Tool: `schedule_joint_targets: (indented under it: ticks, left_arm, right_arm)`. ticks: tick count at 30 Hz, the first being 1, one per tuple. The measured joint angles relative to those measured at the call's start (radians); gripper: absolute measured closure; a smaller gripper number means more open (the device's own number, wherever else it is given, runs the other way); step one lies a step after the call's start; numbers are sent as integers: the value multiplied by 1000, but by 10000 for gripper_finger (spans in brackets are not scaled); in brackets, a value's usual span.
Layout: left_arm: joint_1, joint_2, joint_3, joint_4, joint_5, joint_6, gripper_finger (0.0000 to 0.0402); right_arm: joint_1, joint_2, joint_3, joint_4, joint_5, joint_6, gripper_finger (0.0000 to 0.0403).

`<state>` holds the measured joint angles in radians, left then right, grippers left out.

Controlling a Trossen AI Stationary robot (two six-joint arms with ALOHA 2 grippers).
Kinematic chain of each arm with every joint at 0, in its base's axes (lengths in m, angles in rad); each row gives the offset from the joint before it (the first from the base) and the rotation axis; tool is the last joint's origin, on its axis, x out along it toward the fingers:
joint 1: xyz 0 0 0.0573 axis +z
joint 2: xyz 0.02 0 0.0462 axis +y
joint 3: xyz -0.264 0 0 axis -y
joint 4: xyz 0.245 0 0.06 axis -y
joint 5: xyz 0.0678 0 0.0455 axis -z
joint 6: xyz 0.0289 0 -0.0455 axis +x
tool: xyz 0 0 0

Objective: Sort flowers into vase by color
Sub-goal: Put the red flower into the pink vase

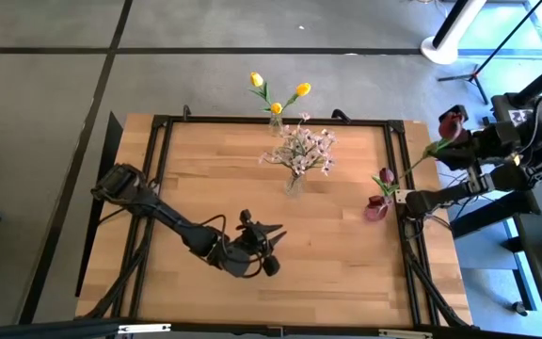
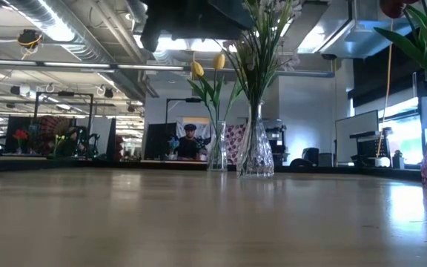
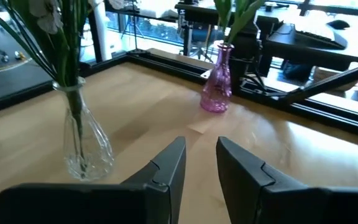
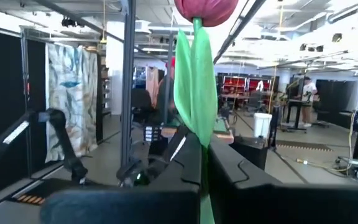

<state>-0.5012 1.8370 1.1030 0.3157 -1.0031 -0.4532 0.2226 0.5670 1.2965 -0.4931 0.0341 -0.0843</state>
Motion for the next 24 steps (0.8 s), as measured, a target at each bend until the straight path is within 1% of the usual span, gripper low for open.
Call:
schedule_joint_targets:
  ticks: [3, 6, 12, 15, 17, 19, 21, 23, 24]
  left_arm:
    - [13, 0, 0, 0, 0, 24, 314]
    - [14, 0, 0, 1, -5, 55, 314]
    - [12, -2, 0, 1, -58, 79, 314]
    - [17, -2, 0, 1, -91, 80, 314]
    - [23, -2, 0, 2, -114, 73, 314]
    - [32, -2, 0, 10, -125, 72, 314]
    - [41, -2, 0, 20, -135, 72, 314]
    - [50, -3, 0, 23, -137, 68, 314]
    - [54, -3, 0, 27, -137, 67, 314]
  right_arm:
    - [-1, -84, -73, -16, 0, 5, 398]
    - [-1, -175, -118, -39, 0, 2, 398]
    - [-1, -348, -208, -59, 0, 27, 397]
    - [-1, -431, -279, -78, 3, 38, 397]
    - [-1, -481, -344, -60, 36, 53, 397]
    - [-1, -528, -427, -7, 64, 56, 397]
    - [-1, -563, -507, 47, 64, 73, 399]
    - [-1, -561, -557, 81, 76, 90, 399]
    - [-1, -561, -569, 65, 77, 94, 398]
